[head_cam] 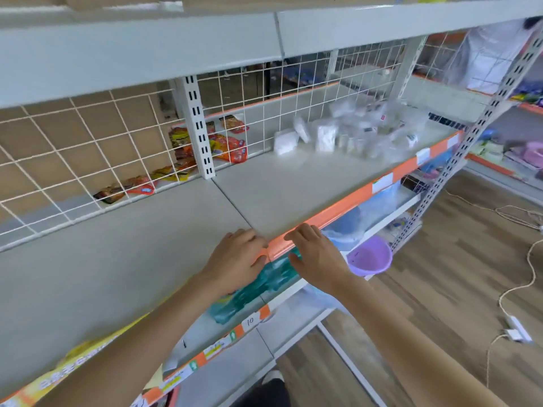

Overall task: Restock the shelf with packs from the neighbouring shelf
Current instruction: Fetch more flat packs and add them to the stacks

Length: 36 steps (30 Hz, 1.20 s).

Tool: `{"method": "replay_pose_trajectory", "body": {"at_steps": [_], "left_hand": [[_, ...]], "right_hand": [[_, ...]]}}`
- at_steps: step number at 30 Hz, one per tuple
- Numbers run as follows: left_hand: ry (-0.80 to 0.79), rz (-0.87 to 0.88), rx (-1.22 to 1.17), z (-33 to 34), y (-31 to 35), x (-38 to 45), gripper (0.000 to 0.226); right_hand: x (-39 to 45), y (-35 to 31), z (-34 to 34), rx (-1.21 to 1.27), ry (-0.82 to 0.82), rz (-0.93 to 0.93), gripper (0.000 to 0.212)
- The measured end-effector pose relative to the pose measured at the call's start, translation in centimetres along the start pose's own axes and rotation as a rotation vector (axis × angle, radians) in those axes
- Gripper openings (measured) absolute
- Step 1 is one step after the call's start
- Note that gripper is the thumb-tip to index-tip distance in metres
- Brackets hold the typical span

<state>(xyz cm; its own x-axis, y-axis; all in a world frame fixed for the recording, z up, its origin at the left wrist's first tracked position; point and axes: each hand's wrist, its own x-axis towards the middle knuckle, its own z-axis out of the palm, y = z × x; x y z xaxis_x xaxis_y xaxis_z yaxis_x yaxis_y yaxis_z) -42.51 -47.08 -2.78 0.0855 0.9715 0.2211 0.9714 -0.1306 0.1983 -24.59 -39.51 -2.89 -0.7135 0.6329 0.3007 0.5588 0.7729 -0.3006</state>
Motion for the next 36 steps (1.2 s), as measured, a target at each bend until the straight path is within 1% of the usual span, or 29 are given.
{"method": "replay_pose_trajectory", "body": {"at_steps": [4, 8, 12, 14, 18, 21, 23, 25, 27, 30, 34, 36], "left_hand": [[-0.014, 0.0, -0.016, 2.0, -0.5, 5.9, 0.033], [0.016, -0.004, -0.069, 3.7, -1.0, 13.0, 0.046], [0.073, -0.118, -0.144, 4.5, -2.3, 19.9, 0.035], [0.1, -0.191, -0.131, 4.4, -3.5, 23.4, 0.032], [0.096, -0.241, -0.065, 3.9, -5.5, 30.1, 0.045], [0.041, -0.313, -0.002, 4.5, -6.7, 33.7, 0.055], [-0.004, -0.395, 0.058, 5.2, -6.5, 34.9, 0.057], [-0.01, -0.451, 0.16, 5.9, -6.0, 35.5, 0.053], [0.007, -0.45, 0.241, 6.4, -5.7, 36.0, 0.046], [-0.013, -0.409, 0.256, 7.5, -5.5, 35.8, 0.035], [0.024, -0.391, 0.231, 8.1, -4.8, 33.9, 0.043], [-0.012, -0.435, 0.229, 8.2, -4.1, 32.9, 0.049]], "right_hand": [[2.1, 5.2, -0.5, -0.022, -0.033, 0.04, 0.03], [5.7, 11.1, -2.6, -0.053, -0.003, 0.114, 0.031], [8.6, 15.1, -3.7, -0.064, -0.007, 0.13, 0.032], [9.4, 16.4, -3.7, -0.052, -0.003, 0.144, 0.033], [10.5, 19.1, -3.2, -0.041, -0.088, 0.169, 0.036], [12.1, 21.9, -3.7, -0.024, -0.097, 0.154, 0.035], [13.5, 23.8, -4.4, -0.014, -0.089, 0.124, 0.035], [15.0, 25.5, -5.1, -0.023, -0.097, 0.1, 0.035], [16.7, 27.1, -5.5, -0.018, -0.095, 0.08, 0.035], [19.2, 28.8, -5.5, -0.002, -0.093, 0.041, 0.035], [23.4, 29.9, -5.1, -0.027, -0.119, 0.002, 0.04], [25.8, 30.2, -4.9, -0.035, -0.116, -0.019, 0.046]]}}
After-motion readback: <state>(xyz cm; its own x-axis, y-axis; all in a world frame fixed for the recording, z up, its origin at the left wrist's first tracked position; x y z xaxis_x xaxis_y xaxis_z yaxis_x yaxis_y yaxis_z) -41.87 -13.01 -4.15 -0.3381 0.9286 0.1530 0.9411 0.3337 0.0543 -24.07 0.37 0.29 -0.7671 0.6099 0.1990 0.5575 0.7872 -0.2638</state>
